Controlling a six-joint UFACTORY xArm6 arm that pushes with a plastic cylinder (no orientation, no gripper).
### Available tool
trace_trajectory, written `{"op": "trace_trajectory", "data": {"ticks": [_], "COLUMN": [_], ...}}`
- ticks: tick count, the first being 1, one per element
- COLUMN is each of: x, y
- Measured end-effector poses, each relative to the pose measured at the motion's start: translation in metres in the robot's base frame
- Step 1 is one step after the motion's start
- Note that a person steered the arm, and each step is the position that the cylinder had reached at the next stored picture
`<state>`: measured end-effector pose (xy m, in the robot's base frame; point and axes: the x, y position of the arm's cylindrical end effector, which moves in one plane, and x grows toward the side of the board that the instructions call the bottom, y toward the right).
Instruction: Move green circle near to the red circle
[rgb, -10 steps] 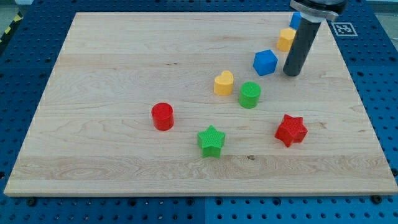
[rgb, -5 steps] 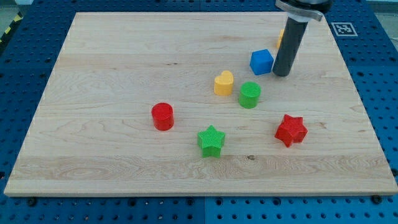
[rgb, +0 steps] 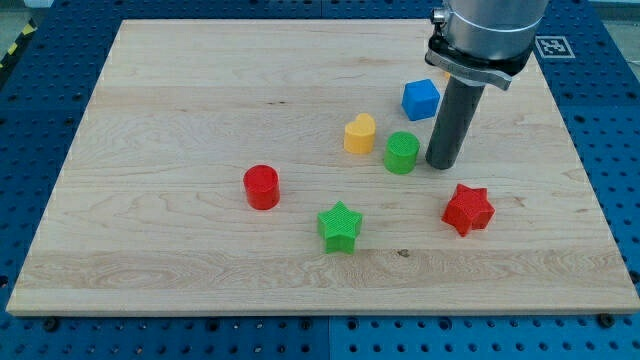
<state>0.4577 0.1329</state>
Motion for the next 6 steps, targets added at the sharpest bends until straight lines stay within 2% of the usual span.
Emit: {"op": "trace_trajectory", "data": {"ticks": [2,4,6], "x": [-0.027,0.000,0.001], "y": [-0.001,-0.043,-0.094]}}
